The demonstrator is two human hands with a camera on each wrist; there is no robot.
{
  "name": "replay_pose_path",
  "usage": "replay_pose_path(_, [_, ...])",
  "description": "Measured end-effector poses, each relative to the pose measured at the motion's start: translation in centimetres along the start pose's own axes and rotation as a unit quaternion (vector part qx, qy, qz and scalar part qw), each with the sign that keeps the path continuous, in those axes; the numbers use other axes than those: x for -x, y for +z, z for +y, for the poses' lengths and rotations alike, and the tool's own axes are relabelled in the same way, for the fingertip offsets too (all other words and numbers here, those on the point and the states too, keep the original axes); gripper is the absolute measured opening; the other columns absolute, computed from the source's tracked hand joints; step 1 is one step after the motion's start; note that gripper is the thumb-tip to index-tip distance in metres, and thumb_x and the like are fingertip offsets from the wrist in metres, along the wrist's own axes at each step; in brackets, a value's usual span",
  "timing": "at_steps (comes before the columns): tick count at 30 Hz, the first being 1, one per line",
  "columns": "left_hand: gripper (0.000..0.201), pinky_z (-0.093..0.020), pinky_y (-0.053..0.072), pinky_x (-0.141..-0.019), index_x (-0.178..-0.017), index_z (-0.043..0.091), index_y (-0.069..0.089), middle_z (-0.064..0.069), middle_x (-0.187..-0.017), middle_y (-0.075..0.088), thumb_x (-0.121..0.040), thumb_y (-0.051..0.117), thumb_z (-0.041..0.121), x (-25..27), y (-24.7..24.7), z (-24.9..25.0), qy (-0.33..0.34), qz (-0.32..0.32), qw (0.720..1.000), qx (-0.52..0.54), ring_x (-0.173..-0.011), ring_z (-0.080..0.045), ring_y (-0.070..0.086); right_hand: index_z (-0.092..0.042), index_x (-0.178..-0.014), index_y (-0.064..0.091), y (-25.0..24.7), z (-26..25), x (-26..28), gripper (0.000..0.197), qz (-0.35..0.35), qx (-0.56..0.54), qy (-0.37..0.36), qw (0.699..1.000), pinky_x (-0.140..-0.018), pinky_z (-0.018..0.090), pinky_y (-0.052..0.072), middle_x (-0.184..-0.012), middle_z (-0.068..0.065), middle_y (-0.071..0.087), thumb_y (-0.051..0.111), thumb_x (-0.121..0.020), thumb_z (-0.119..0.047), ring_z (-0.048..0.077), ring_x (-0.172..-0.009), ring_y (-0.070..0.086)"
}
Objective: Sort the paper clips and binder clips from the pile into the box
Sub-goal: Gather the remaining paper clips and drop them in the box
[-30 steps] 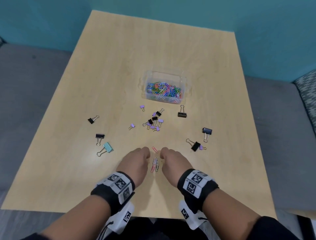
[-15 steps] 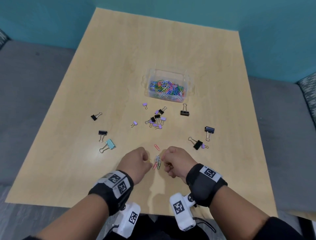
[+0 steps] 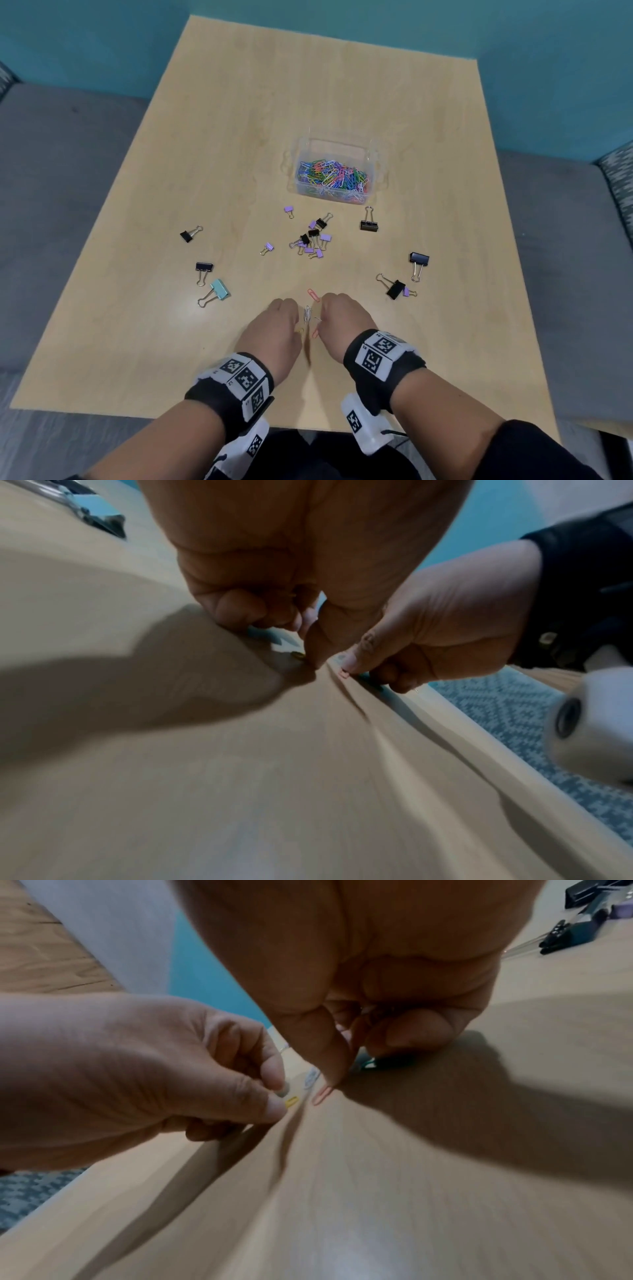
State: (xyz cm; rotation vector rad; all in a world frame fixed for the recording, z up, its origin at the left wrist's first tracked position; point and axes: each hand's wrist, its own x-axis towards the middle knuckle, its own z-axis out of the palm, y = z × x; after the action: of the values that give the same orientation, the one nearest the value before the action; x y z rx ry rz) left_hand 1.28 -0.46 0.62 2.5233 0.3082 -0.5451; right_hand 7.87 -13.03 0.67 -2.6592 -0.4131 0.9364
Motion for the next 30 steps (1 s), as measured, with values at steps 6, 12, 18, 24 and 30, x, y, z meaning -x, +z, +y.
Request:
replay_pose_path(6, [0.011, -0.035, 0.043, -0.064, -0.080, 0.016, 0.044, 0.000, -0.089, 0.046, -0.086, 0.046, 0.008, -0.5, 0.0, 0.1, 0.001, -0.018, 0.999, -0.027, -0.069, -0.024, 0.049, -0.017, -0.071, 0.049, -1.3, 1.7, 0.7, 0.016, 0.006, -0.224, 0.036, 0.974, -0.053, 0.025, 0.037, -0.070, -0.004, 0.054, 0.060, -0.077, -0.007, 0.015, -0.063, 0.051])
replay_pose_path(12, [0.017, -0.029, 0.031, -0.060, -0.077, 0.018, 0.037, 0.002, -0.085, 0.039, -0.080, 0.046, 0.004, -0.7, -0.1, 0.5, 0.034, -0.033, 0.996, -0.073, -0.068, -0.020, 0.039, 0.001, -0.092, 0.060, -2.1, 4.0, 1.7, 0.020, -0.064, -0.606, 0.144, 0.780, -0.045, 0.026, 0.040, -0.064, 0.012, 0.050, 0.045, -0.083, 0.010, 0.017, -0.049, 0.045])
replay_pose_path(18, [0.018, -0.023, 0.035, -0.048, -0.084, 0.014, 0.061, -0.003, -0.065, 0.056, -0.075, 0.052, 0.002, -0.8, -1.3, -1.2, -0.126, -0.024, 0.924, 0.360, -0.051, -0.014, 0.047, -0.007, -0.075, 0.055, -2.8, 3.5, 1.9, 0.019, -0.084, -0.629, 0.153, 0.758, -0.045, 0.026, 0.041, -0.063, 0.011, 0.051, 0.044, -0.084, 0.006, 0.020, -0.050, 0.045])
replay_pose_path(24, [0.021, -0.029, 0.051, -0.051, -0.075, 0.000, 0.055, -0.014, -0.063, 0.058, -0.083, 0.040, -0.013, -1.1, -3.2, -0.9, -0.188, -0.057, 0.720, 0.665, -0.056, -0.025, 0.056, -0.017, -0.085, 0.048, -1.7, 2.8, 1.4, 0.011, -0.017, -0.037, -0.017, 0.999, -0.053, 0.029, 0.038, -0.077, -0.003, 0.057, 0.058, -0.083, -0.022, 0.016, -0.065, 0.051])
replay_pose_path(30, [0.020, -0.027, 0.040, -0.056, -0.075, 0.014, 0.055, 0.003, -0.072, 0.062, -0.079, 0.065, 0.031, -2.5, -1.7, 0.4, -0.138, 0.018, 0.955, 0.260, -0.061, -0.016, 0.055, -0.016, -0.081, 0.045, -0.5, 2.7, 0.9, 0.011, -0.011, 0.003, -0.020, 1.000, -0.063, 0.033, 0.042, -0.087, 0.004, 0.055, 0.052, -0.089, -0.017, 0.024, -0.076, 0.054])
